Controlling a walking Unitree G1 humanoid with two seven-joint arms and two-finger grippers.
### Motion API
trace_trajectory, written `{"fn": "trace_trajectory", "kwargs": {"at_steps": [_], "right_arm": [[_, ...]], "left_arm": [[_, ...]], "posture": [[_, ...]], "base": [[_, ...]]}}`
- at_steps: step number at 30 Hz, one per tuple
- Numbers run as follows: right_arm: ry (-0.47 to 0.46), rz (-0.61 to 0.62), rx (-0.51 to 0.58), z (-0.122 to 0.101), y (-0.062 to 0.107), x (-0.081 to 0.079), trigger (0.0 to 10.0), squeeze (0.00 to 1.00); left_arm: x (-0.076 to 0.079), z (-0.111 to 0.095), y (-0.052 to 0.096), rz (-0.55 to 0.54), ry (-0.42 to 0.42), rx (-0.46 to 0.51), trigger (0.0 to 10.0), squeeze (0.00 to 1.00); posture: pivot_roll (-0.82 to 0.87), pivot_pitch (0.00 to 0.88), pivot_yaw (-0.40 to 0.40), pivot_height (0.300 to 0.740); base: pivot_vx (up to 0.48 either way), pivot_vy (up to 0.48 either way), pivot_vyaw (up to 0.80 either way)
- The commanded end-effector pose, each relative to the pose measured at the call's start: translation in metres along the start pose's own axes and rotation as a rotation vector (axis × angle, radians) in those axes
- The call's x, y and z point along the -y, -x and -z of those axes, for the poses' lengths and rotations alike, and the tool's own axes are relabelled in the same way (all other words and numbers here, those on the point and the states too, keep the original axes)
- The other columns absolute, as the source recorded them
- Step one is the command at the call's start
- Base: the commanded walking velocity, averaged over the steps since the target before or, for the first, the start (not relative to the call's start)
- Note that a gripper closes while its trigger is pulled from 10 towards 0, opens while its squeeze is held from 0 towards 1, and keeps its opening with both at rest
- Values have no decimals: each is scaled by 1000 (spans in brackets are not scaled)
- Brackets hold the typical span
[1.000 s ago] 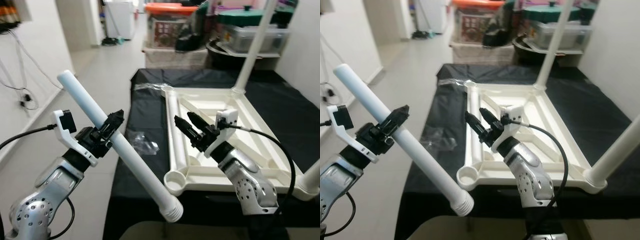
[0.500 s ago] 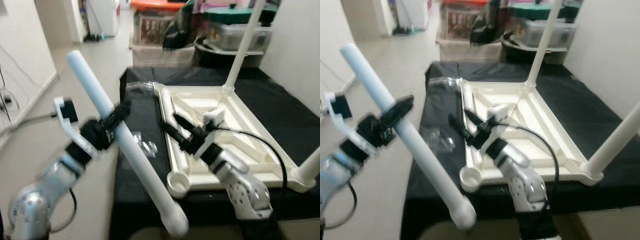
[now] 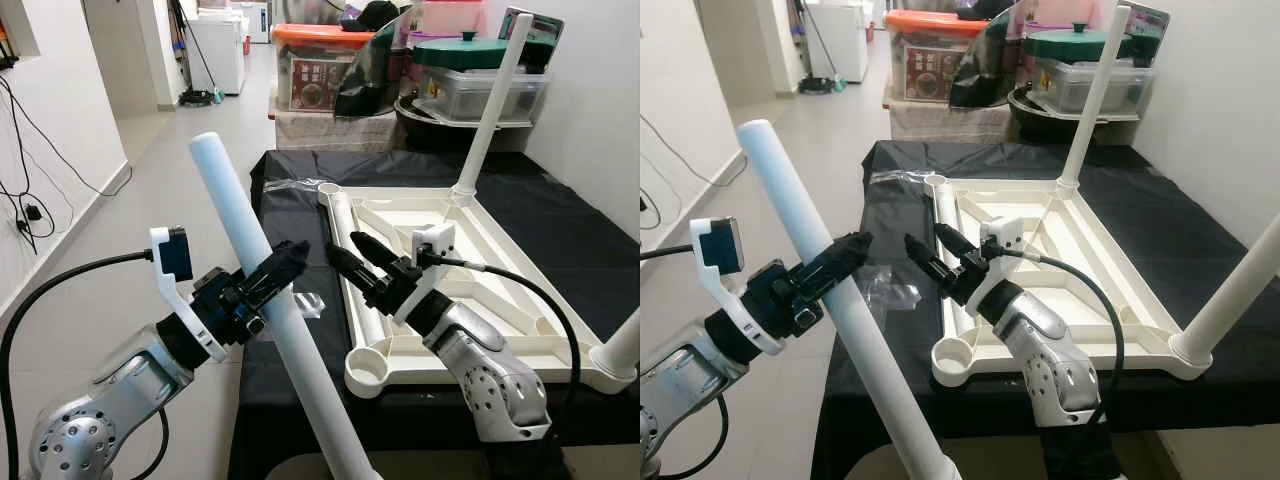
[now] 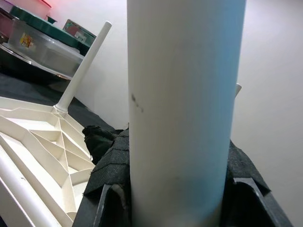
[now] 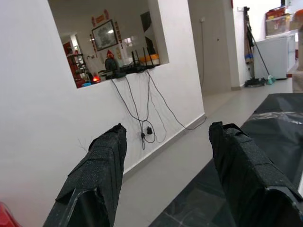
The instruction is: Building children table
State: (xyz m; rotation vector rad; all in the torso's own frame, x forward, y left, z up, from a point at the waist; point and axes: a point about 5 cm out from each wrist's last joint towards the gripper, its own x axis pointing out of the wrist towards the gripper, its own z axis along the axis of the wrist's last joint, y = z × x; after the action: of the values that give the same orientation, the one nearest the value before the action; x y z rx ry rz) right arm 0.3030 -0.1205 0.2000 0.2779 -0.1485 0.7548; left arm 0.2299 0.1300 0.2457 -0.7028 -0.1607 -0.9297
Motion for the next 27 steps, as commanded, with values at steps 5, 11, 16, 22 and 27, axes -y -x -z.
{"fn": "trace_trajectory", "kwargs": {"at_steps": [5,11,16,22,27], "right_arm": [[7,14,-2,0,1,2,10000,0],[6,16,-9,2,1,3,10000,0],[6,18,-13,3,2,2,10000,0],[11,59,-11,3,2,6,10000,0],[16,78,-21,3,3,10,10000,0]], "left_arm": [[-2,2,2,-4,12,-7,10000,0],[-4,6,4,-17,11,-14,10000,0],[-5,7,4,-28,11,-15,10000,0],[-7,8,3,-43,1,-19,10000,0],[-14,9,3,-104,-34,-25,10000,0]], "posture": [[57,0,-35,740],[56,0,-39,740],[56,0,-40,740],[56,0,-40,740],[55,0,-39,740]], "base": [[-340,0,0],[-371,0,0],[-357,0,0],[0,0,0],[0,0,-610]]}}
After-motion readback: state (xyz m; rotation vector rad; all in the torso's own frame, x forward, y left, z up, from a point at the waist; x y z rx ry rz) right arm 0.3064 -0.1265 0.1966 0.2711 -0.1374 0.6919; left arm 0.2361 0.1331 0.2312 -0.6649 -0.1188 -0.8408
